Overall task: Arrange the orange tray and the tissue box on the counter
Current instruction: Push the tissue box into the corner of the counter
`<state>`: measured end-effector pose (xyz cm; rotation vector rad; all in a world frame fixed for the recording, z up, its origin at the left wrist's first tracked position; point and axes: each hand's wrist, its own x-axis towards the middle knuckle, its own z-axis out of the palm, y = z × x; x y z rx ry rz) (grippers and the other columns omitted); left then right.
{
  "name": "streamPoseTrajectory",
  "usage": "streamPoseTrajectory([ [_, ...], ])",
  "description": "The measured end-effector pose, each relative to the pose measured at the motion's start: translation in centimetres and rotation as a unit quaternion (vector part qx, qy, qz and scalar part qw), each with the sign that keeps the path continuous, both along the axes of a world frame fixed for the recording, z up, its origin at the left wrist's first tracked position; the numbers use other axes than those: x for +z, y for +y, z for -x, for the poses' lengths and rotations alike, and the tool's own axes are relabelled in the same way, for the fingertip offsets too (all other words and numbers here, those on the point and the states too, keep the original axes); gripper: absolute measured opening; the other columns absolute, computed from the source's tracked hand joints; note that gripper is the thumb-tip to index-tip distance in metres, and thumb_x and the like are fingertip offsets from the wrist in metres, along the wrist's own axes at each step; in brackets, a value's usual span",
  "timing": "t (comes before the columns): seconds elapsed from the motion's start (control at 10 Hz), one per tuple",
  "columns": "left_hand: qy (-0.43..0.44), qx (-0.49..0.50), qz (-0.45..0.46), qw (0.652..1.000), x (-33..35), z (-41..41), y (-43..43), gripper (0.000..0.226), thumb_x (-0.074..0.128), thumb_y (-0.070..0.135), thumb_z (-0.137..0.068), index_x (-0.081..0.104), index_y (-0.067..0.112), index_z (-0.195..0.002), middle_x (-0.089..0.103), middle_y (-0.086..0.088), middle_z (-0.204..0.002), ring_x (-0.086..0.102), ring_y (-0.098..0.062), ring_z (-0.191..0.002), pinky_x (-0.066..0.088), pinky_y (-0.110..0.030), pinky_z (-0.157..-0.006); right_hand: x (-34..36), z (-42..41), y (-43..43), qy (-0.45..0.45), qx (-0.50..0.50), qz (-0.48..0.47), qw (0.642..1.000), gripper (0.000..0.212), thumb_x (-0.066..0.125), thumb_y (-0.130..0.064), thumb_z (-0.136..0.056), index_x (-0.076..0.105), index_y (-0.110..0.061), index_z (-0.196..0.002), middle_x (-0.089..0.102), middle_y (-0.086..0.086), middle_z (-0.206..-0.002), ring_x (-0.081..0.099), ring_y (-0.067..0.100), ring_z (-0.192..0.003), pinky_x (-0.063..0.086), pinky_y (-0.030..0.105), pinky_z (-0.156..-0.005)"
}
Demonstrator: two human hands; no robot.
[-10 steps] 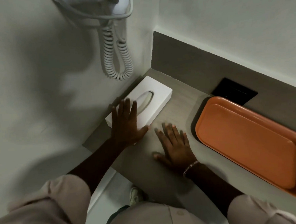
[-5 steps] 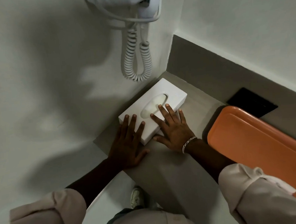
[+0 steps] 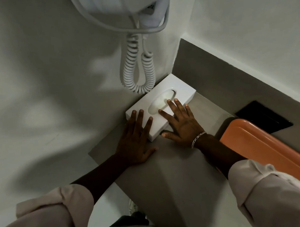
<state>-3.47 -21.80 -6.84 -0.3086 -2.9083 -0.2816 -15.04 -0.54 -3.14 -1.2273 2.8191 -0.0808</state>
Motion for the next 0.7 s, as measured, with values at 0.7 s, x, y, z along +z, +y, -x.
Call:
streamPoseTrajectory([
  [0.7, -0.042, -0.027, -0.024, 0.998, 2.4, 3.7, 0.3, 0.096, 0.044, 0.071, -0.085, 0.016, 0.011, -0.155, 0.006, -0.025, -0.164, 0.000, -0.045, -0.152, 0.020, -0.063, -0.120, 3.7, 3.1, 1.9, -0.062, -0.025, -0.007, 0.998, 0.100, 0.046, -0.078, -0.078, -0.008, -0.041, -0.153, -0.011, 0.006, -0.167, -0.013, 0.029, -0.153, 0.001, 0.058, -0.120],
])
